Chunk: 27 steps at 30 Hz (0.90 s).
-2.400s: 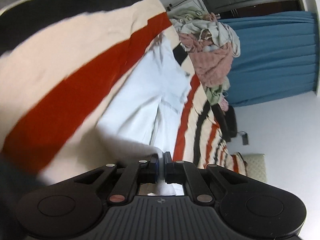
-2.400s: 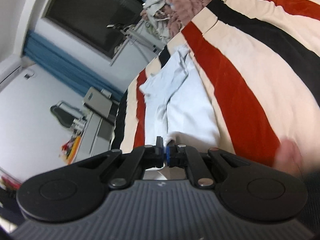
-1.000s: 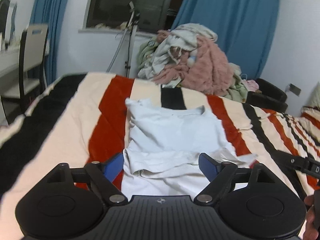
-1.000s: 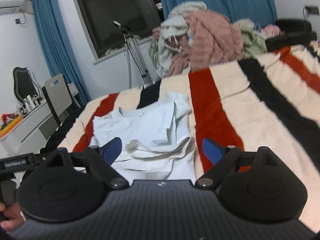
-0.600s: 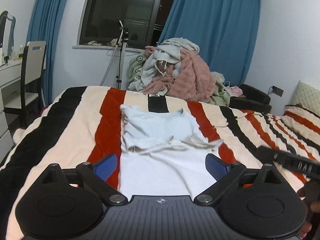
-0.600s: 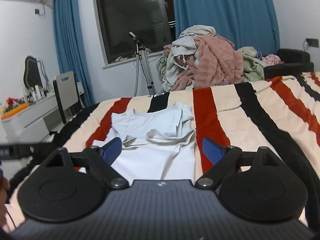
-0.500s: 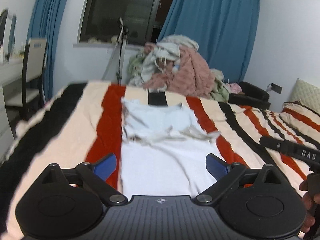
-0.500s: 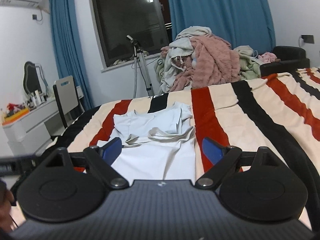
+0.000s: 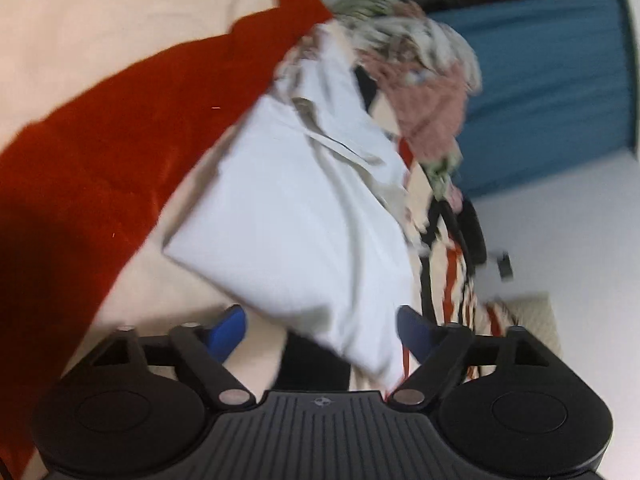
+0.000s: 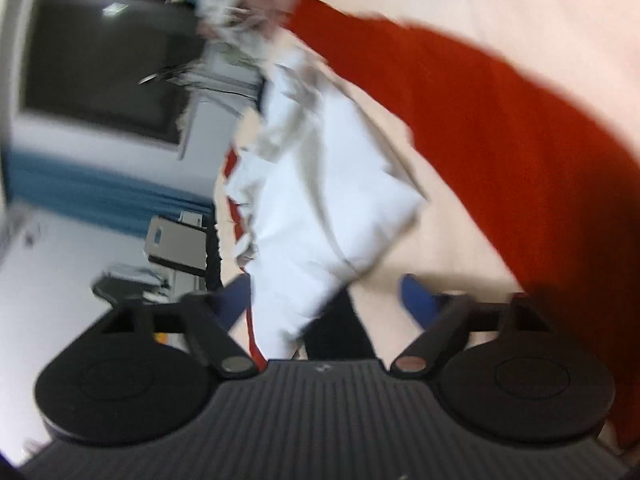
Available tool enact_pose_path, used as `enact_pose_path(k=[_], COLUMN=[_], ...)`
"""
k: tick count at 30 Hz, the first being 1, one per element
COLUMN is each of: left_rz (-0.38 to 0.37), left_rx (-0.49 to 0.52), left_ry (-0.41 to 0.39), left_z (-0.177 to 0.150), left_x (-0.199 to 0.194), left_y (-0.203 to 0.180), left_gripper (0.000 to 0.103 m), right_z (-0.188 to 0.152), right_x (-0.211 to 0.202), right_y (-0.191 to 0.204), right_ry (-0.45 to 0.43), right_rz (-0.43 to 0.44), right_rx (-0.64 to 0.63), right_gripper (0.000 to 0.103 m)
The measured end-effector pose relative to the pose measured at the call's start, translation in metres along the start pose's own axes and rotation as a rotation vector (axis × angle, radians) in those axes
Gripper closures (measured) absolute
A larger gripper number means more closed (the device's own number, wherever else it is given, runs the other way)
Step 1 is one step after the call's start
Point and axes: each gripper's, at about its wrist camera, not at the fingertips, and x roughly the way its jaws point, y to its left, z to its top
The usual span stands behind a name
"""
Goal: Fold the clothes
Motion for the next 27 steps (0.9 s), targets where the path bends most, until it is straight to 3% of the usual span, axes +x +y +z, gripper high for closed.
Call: enact_pose_path(k=[1,2,3,5,7,10,12,17,24,27], left_rz=[0.008,0.053,0.096,0.098,0.088,0.066,0.039,-0.038,-0.105,-0.136], left_rx=[-0.03,-0.032,-0.035,-0.05,-0.05,-0.041,-0.021,0.021,0.137,0.176], left_ry=[-0.011,-0.027,-0.043,-0.07,-0.106,-0.144,-0.182,-0.272,-0.35,-0.385], left_z=[0.004,0.007,0.01,0.013,0.015,0.014,0.013,0.006,-0.049,-0.086], left_x=[0.006,0.011,0.015,0.016,0.014,0.009,0.001,-0.03,-0.121,-0.164], left_y=[0.005,0.008,0.011,0.019,0.023,0.025,0.023,0.004,-0.027,-0.036], left_gripper=[0.04,0.046,0.061,0.064,0.077,0.09,0.093,0.096,0.098,0.098], right_z=[0.003,0.005,0.008,0.015,0.015,0.012,0.011,-0.001,-0.044,-0.07], right_x=[0.009,0.014,0.018,0.023,0.027,0.029,0.022,-0.008,-0.085,-0.121], right_y=[-0.007,-0.012,-0.016,-0.02,-0.015,-0.011,-0.007,0.009,0.048,0.054], right_ry=[0.003,-0.01,-0.023,-0.057,-0.084,-0.106,-0.13,-0.195,-0.276,-0.329], right_rz=[-0.014,-0.03,-0.044,-0.055,-0.041,-0.041,-0.004,0.099,0.141,0.169], right_rx=[0.036,0.053,0.069,0.07,0.006,-0.049,-0.068,-0.149,-0.419,-0.458], right_gripper=[0.034,0.046,0.059,0.067,0.068,0.087,0.092,0.095,0.095,0.095])
